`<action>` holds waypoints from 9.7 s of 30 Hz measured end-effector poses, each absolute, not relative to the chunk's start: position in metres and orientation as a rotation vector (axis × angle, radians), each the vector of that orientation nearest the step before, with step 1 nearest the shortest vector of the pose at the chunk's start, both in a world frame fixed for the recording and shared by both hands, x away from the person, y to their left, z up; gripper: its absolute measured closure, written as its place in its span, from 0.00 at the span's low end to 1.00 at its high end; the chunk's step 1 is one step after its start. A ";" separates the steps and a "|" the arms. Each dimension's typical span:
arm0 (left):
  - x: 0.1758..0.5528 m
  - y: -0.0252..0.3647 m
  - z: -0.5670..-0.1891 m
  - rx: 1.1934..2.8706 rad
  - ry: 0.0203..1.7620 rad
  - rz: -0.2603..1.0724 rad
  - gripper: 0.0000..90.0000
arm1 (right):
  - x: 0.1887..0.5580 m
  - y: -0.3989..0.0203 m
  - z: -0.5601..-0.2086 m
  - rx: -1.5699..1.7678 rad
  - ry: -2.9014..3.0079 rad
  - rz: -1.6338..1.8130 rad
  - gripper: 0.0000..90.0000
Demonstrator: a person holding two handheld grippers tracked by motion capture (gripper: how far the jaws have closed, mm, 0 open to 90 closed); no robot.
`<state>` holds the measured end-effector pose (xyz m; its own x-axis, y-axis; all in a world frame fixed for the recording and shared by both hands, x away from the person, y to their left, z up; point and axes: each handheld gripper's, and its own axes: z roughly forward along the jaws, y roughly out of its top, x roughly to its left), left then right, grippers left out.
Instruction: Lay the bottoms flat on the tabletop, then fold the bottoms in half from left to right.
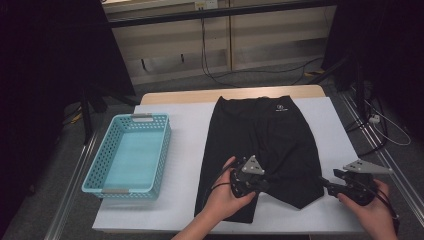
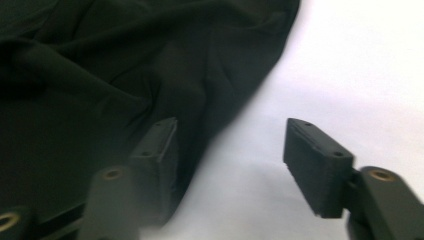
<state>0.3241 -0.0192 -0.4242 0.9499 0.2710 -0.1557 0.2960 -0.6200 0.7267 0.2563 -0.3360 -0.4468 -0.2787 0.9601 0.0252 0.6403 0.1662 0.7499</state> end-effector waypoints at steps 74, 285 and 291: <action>0.312 -0.028 -0.418 2.213 0.356 -0.040 0.96 | 0.245 -0.324 -0.429 1.458 2.122 1.026 1.00; 0.340 0.036 -0.425 2.007 0.744 0.051 0.99 | 0.387 -0.200 -0.409 1.406 2.192 1.144 1.00; 0.338 0.029 -0.430 2.052 0.727 0.021 0.99 | 0.368 -0.215 -0.427 1.342 2.244 1.044 0.82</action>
<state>0.3381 0.0286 -0.4301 0.8246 0.5022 -0.2603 0.4865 -0.3950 0.7793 0.3683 -0.2147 -0.4273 -0.5047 0.8588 0.0882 0.6207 0.2900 0.7284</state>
